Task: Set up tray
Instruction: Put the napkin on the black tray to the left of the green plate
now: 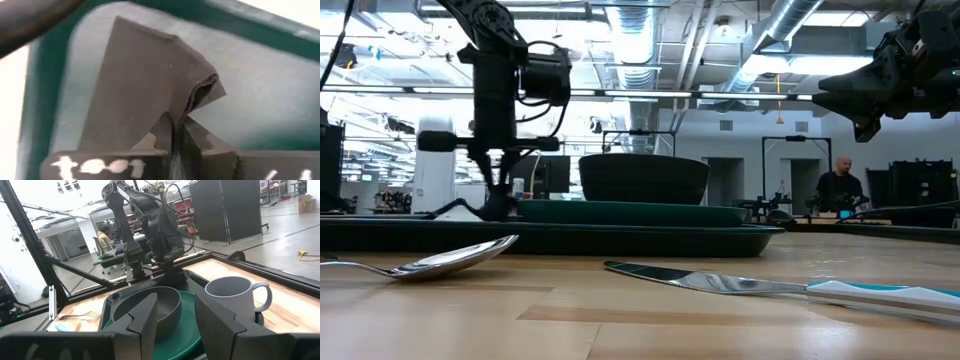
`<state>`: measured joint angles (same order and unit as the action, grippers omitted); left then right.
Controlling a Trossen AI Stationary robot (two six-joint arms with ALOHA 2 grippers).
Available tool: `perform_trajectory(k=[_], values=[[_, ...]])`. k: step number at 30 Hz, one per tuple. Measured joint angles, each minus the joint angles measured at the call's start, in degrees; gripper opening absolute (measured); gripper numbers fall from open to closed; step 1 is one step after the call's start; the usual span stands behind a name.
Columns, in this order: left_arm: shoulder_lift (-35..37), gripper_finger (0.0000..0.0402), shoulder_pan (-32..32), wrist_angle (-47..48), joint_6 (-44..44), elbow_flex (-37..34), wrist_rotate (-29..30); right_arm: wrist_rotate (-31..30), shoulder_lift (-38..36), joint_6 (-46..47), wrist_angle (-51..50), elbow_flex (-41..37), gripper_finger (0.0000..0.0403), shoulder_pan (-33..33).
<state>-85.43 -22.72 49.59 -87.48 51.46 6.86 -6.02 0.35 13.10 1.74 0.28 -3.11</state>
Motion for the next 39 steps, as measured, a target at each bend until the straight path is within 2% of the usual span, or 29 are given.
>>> perform_trajectory(k=[8,20,39], values=[[0.0,0.0000,2.5,-1.5,0.7,-2.7,-1.6,0.0,0.0,0.0,0.0,0.0,0.0123,0.0],[0.0,0.0003,2.7,-6.2,4.0,-4.0,-0.1,0.0,0.0,0.0,0.0,0.0,0.0123,0.0],[0.0,0.0096,2.6,-7.5,6.9,-4.0,0.0,0.0,0.0,0.0,0.0,0.0,0.0123,0.0]])
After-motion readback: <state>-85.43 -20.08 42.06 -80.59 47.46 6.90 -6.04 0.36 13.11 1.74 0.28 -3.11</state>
